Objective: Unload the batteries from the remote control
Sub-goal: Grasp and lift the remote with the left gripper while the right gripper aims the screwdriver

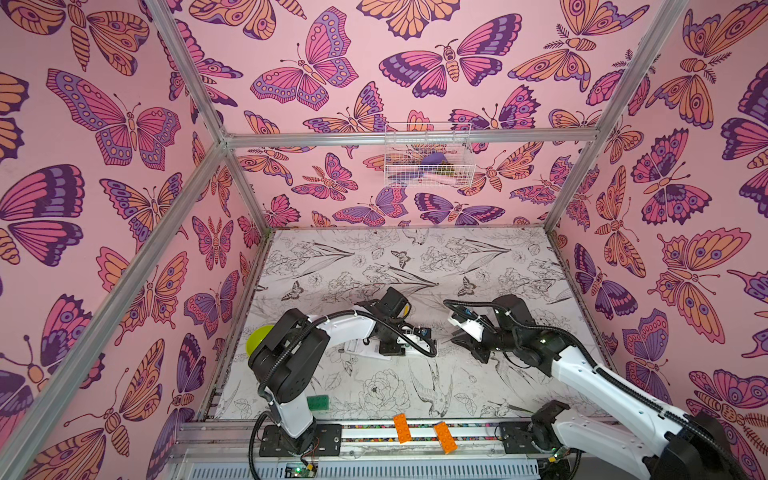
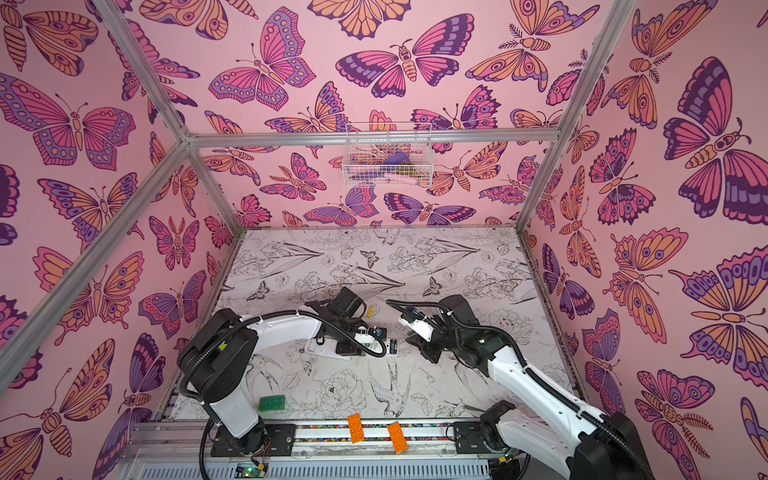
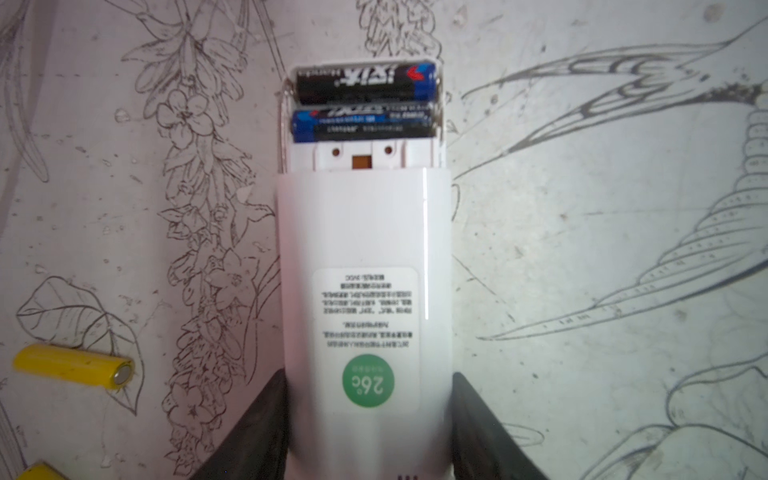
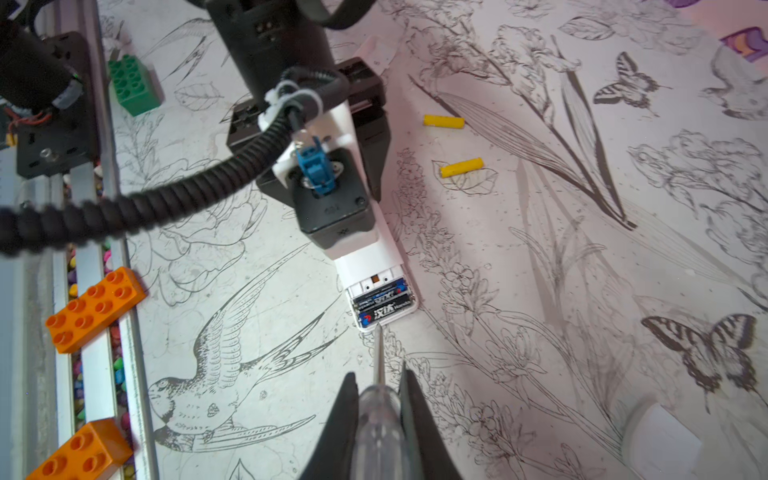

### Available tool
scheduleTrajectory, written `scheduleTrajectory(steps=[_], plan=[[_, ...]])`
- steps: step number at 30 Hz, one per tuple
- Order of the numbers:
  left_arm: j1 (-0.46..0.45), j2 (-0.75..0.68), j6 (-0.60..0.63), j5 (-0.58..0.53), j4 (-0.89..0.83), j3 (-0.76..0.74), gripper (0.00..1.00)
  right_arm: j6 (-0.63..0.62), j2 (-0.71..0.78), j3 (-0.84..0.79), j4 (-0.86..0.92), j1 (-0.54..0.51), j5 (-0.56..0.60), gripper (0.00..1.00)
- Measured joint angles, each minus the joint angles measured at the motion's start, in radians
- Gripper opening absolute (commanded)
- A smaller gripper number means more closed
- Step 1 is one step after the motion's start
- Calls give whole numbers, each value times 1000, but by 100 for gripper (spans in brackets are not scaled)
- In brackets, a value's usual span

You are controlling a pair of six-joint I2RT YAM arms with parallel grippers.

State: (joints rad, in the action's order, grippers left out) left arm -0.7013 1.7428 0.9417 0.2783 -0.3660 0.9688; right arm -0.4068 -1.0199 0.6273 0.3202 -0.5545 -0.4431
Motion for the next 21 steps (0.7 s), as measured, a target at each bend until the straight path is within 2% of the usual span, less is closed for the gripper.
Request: scheduleTrajectory(steps=[11, 21], plan=[[3, -1, -1, 7, -33, 4, 40, -96, -13, -54, -51, -73, -47, 0], [7, -15, 10, 13, -55, -9, 39, -64, -19, -55, -116, -72, 27, 0]])
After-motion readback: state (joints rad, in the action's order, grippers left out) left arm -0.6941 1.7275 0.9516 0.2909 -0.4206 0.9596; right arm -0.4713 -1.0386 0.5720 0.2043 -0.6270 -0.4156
